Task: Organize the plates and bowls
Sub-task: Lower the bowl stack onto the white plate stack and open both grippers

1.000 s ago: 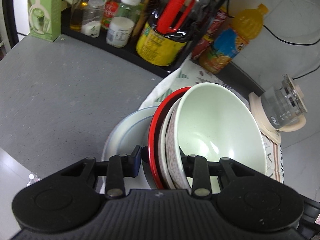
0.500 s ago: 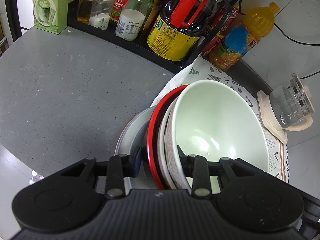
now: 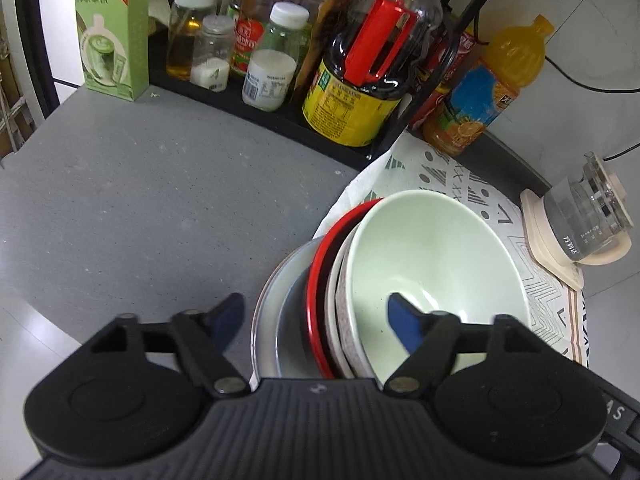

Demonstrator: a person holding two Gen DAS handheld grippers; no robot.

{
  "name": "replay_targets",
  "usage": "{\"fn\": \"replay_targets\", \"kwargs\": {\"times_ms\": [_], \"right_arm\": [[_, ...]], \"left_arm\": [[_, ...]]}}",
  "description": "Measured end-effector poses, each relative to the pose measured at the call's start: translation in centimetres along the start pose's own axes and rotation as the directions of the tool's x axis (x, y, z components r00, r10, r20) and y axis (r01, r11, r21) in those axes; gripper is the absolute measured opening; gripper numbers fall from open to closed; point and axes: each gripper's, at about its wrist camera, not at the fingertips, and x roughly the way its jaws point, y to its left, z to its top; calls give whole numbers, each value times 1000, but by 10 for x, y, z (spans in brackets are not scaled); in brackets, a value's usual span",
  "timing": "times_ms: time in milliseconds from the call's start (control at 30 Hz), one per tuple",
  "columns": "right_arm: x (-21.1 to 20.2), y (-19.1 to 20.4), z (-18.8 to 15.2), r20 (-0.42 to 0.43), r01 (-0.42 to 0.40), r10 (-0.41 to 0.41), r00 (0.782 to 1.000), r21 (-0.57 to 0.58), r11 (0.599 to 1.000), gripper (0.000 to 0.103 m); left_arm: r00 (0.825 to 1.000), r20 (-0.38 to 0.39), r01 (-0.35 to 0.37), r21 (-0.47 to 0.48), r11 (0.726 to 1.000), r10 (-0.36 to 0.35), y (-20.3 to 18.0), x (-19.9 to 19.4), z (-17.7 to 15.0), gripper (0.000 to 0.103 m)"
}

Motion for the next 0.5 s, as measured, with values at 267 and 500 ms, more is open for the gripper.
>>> {"fn": "replay_targets", "kwargs": {"times_ms": [267, 500], "right_arm": [[-28, -1, -10, 78, 50, -52, 996, 36, 998, 100], [-63, 0, -24, 153, 130, -138, 979, 58, 990, 103]], "left_arm": [[1000, 20, 15, 66, 998, -16, -2, -22, -6, 87], [996, 56, 54, 137, 989, -62, -9, -45, -13, 103]]}}
